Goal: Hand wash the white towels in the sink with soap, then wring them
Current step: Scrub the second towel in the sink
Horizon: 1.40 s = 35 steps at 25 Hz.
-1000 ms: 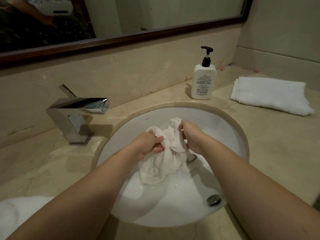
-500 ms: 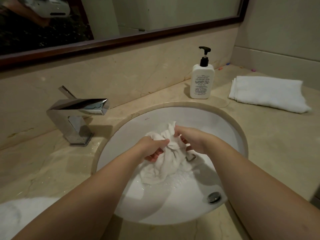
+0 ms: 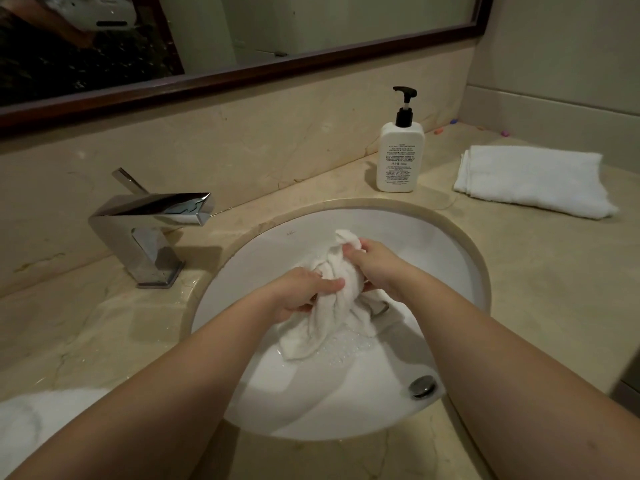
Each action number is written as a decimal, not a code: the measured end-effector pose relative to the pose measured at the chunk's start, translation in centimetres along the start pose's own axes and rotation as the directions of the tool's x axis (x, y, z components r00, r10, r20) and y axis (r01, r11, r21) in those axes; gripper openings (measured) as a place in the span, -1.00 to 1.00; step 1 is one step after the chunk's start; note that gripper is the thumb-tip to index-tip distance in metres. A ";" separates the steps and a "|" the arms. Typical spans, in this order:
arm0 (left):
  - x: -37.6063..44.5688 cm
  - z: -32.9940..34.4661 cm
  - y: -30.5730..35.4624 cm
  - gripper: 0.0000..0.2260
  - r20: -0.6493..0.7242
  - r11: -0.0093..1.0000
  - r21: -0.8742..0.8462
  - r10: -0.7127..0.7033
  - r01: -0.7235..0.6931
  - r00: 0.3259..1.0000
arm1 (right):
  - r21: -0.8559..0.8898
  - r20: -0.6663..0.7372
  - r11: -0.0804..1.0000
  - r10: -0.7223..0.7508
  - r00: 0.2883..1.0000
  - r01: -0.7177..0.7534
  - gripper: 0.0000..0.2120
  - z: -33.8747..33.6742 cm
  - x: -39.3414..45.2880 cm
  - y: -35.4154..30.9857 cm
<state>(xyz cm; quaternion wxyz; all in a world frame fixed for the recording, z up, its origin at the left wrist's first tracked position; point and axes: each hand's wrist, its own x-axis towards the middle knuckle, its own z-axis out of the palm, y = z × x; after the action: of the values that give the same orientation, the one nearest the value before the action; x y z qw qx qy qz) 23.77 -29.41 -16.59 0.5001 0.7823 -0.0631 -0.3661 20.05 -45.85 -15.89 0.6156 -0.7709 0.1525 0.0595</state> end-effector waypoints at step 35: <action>-2.1 2.0 3.7 -0.60 -0.525 0.825 -0.411 0.135 -0.389 0.840 | 0.386 -0.475 0.863 -0.118 0.872 0.327 -0.60 3.1 -2.7 -4.0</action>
<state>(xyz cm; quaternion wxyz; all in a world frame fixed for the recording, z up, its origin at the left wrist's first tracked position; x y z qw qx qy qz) 21.96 -31.75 -12.95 0.7325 0.6728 0.0481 -0.0922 19.06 -41.64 -12.12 0.7310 -0.6112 0.2035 -0.2251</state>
